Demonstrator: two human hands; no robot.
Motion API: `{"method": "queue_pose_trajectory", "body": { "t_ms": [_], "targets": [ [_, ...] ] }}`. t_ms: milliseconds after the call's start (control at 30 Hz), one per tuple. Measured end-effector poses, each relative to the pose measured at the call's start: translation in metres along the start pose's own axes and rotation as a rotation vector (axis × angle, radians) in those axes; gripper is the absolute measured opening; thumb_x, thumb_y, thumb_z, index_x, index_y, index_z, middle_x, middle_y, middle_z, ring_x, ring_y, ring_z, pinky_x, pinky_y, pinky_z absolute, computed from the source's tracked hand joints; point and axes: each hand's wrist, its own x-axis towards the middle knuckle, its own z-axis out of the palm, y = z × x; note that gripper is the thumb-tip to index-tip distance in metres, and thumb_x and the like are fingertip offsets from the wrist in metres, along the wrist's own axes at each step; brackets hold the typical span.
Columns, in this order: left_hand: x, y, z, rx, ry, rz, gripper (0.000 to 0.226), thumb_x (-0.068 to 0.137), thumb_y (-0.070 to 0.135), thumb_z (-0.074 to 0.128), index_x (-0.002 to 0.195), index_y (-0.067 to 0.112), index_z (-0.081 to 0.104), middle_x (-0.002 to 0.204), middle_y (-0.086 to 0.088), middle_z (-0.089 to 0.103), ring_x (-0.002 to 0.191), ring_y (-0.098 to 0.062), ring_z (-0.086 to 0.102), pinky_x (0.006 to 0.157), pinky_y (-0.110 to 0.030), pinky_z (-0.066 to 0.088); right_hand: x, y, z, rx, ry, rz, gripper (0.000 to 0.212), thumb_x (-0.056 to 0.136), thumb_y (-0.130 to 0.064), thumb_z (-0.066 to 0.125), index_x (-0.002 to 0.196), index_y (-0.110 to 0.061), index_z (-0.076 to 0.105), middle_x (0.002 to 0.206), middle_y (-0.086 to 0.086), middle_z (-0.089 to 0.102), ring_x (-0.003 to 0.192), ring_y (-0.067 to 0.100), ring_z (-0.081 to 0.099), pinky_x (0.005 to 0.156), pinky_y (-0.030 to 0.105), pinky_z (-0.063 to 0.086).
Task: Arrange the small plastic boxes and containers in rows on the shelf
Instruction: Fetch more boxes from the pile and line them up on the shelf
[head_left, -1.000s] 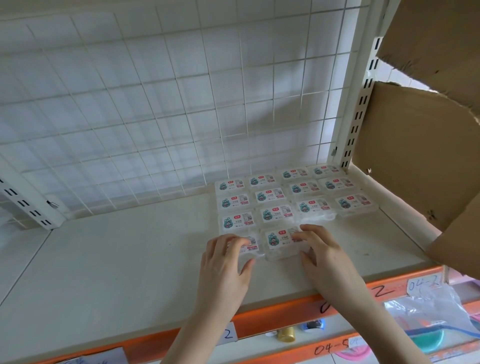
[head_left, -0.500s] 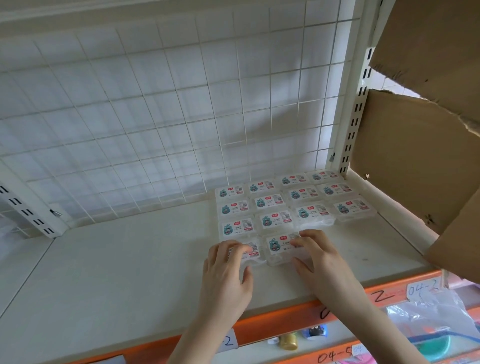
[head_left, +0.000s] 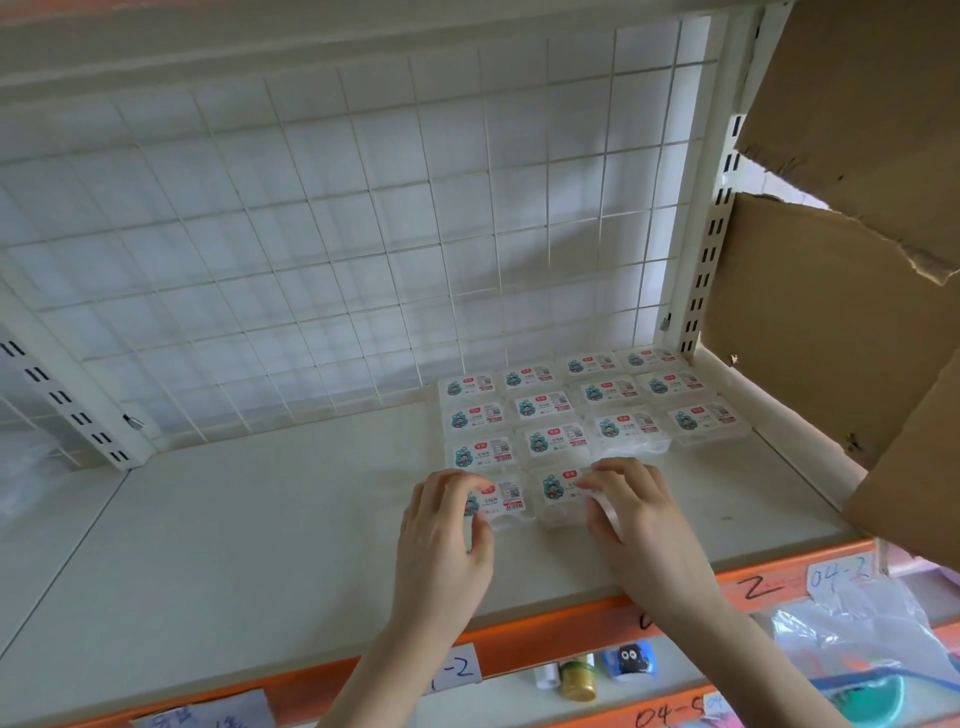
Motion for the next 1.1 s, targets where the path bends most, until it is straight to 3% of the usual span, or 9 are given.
{"method": "queue_pose_trajectory", "body": {
  "t_ms": [67, 167, 267, 367, 433, 633, 767, 1100],
  "targets": [
    [0.0, -0.004, -0.011, -0.004, 0.014, -0.009, 0.033, 0.073, -0.004, 0.064, 0.098, 0.017, 0.058, 0.099, 0.005, 0.059, 0.096, -0.009, 0.052, 0.082, -0.022, 0.045, 0.002, -0.012, 0.0, 0.015, 0.022, -0.04, 0.017, 0.08, -0.01, 0.066, 0.095, -0.019, 0.066, 0.101, -0.003, 0.061, 0.095, 0.021, 0.058, 0.063, 0.031, 0.053],
    [-0.002, -0.019, -0.031, 0.033, 0.014, -0.032, 0.028, 0.074, -0.005, 0.063, 0.093, 0.016, 0.061, 0.093, 0.006, 0.061, 0.092, -0.005, 0.05, 0.078, -0.013, 0.039, 0.01, -0.039, 0.006, 0.022, -0.011, -0.105, 0.013, 0.083, -0.022, 0.054, 0.09, -0.022, 0.064, 0.095, -0.008, 0.061, 0.087, 0.016, 0.06, 0.06, 0.025, 0.048],
    [-0.006, -0.041, -0.054, 0.074, 0.01, -0.11, 0.02, 0.077, 0.006, 0.056, 0.09, 0.02, 0.062, 0.088, 0.01, 0.063, 0.084, -0.007, 0.056, 0.073, -0.015, 0.04, 0.019, -0.075, 0.024, 0.08, -0.084, -0.168, 0.02, 0.085, -0.028, 0.045, 0.089, -0.023, 0.064, 0.091, -0.009, 0.061, 0.084, 0.015, 0.06, 0.059, 0.025, 0.048],
    [-0.014, -0.066, -0.082, 0.122, -0.017, -0.183, 0.02, 0.077, 0.002, 0.064, 0.088, 0.019, 0.063, 0.085, 0.01, 0.065, 0.08, -0.013, 0.062, 0.066, -0.021, 0.046, 0.027, -0.117, 0.05, 0.147, -0.156, -0.225, 0.02, 0.084, -0.029, 0.043, 0.091, -0.026, 0.062, 0.09, -0.01, 0.061, 0.082, 0.015, 0.062, 0.059, 0.025, 0.048],
    [-0.023, -0.083, -0.106, 0.163, -0.03, -0.234, 0.019, 0.078, 0.004, 0.066, 0.088, 0.02, 0.064, 0.085, 0.01, 0.065, 0.08, -0.015, 0.062, 0.064, -0.03, 0.052, 0.031, -0.148, 0.068, 0.167, -0.204, -0.272, 0.019, 0.084, -0.028, 0.043, 0.092, -0.028, 0.06, 0.091, -0.01, 0.061, 0.083, 0.014, 0.062, 0.061, 0.027, 0.05],
    [-0.057, -0.159, -0.192, 0.352, -0.001, -0.357, 0.025, 0.071, 0.002, 0.073, 0.085, 0.02, 0.063, 0.079, 0.009, 0.064, 0.073, -0.018, 0.063, 0.054, -0.03, 0.05, 0.039, -0.244, 0.13, 0.199, -0.38, -0.449, 0.026, 0.09, -0.027, 0.043, 0.105, -0.024, 0.064, 0.105, -0.007, 0.062, 0.098, 0.016, 0.059, 0.083, 0.029, 0.046],
    [-0.08, -0.207, -0.254, 0.43, 0.056, -0.447, 0.019, 0.074, 0.004, 0.067, 0.086, 0.019, 0.063, 0.079, 0.006, 0.065, 0.074, -0.021, 0.062, 0.056, -0.031, 0.05, 0.042, -0.31, 0.168, 0.24, -0.5, -0.542, 0.027, 0.096, -0.027, 0.042, 0.118, -0.026, 0.057, 0.119, -0.006, 0.056, 0.111, 0.015, 0.051, 0.093, 0.028, 0.04],
    [-0.121, -0.31, -0.374, 0.535, 0.182, -0.699, 0.03, 0.082, 0.0, 0.055, 0.111, 0.005, 0.061, 0.108, -0.013, 0.058, 0.102, -0.033, 0.051, 0.079, -0.042, 0.045, 0.058, -0.443, 0.261, 0.256, -0.676, -0.624, 0.026, 0.095, -0.019, 0.044, 0.116, -0.017, 0.059, 0.113, 0.002, 0.056, 0.106, 0.02, 0.053, 0.087, 0.03, 0.044]
  ]
}}
